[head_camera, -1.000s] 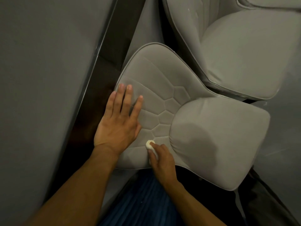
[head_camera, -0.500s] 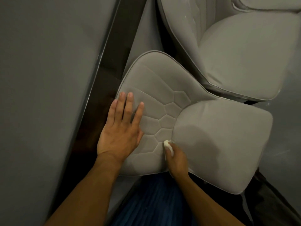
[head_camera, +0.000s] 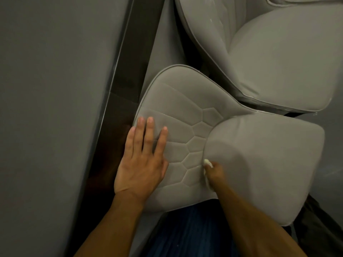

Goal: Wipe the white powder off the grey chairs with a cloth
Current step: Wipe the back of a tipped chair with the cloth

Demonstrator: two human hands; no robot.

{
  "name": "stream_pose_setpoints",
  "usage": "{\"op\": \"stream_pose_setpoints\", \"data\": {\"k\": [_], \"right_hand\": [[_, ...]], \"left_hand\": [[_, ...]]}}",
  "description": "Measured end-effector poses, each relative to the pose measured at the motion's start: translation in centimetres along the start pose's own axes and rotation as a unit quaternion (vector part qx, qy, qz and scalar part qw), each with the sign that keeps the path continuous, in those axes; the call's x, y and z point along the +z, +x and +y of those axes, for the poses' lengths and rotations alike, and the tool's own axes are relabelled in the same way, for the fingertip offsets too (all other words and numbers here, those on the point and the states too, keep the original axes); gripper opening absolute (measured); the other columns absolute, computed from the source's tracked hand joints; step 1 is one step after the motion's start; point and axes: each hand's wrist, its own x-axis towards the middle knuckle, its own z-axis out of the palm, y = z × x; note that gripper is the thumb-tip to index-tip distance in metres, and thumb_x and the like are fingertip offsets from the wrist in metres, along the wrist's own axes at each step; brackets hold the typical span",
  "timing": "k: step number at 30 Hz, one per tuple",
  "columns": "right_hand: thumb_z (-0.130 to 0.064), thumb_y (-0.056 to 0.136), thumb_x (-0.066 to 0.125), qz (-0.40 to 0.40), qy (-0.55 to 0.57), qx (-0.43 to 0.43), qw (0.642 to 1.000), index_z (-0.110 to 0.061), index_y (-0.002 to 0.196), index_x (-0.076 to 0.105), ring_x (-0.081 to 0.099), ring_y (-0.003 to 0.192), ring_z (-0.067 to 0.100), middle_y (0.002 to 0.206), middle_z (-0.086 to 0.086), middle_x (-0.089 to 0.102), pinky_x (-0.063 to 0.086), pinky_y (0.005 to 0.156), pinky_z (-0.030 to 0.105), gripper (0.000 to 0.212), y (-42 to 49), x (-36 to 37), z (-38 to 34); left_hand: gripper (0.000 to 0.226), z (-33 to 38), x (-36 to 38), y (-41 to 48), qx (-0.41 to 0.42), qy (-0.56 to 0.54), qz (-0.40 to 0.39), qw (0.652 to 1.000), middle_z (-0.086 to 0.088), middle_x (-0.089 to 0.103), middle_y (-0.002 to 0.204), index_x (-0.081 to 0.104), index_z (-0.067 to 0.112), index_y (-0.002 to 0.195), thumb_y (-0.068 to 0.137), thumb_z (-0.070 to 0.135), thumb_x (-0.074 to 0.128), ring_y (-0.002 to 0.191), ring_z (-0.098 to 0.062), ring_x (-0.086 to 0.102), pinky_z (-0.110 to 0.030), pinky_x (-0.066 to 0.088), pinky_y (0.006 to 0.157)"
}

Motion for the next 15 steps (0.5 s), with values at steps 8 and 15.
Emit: {"op": "stream_pose_setpoints", "data": {"k": [8,15], "right_hand": [[-0.03,0.1,0.059,-0.12,-0.014,-0.057,0.991,-0.025,0.066,0.066,0.056,0.059,0.013,0.061,-0.008,0.061,0.045,0.054,0.021,0.035,-4.9,-0.2,-1.7],[-0.062,0.094,0.046,-0.076,-0.088,-0.092,0.989,-0.035,0.091,0.071,0.067,0.09,0.016,0.092,-0.008,0.073,0.055,0.089,0.04,0.037,-4.6,-2.0,1.2]], "left_hand": [[0.071,0.2,0.4,0.0,0.001,0.007,-0.005,1.0,-0.031,0.007,0.164,0.023,0.01,0.161,0.097,0.038,0.037,0.153,-0.047,0.006,-0.054,-0.002,0.126],[0.073,0.2,0.2,0.0,0.0,0.007,-0.006,1.0,-0.032,0.007,0.164,0.022,0.01,0.161,0.096,0.037,0.041,0.153,-0.047,0.005,-0.054,-0.001,0.126]]}}
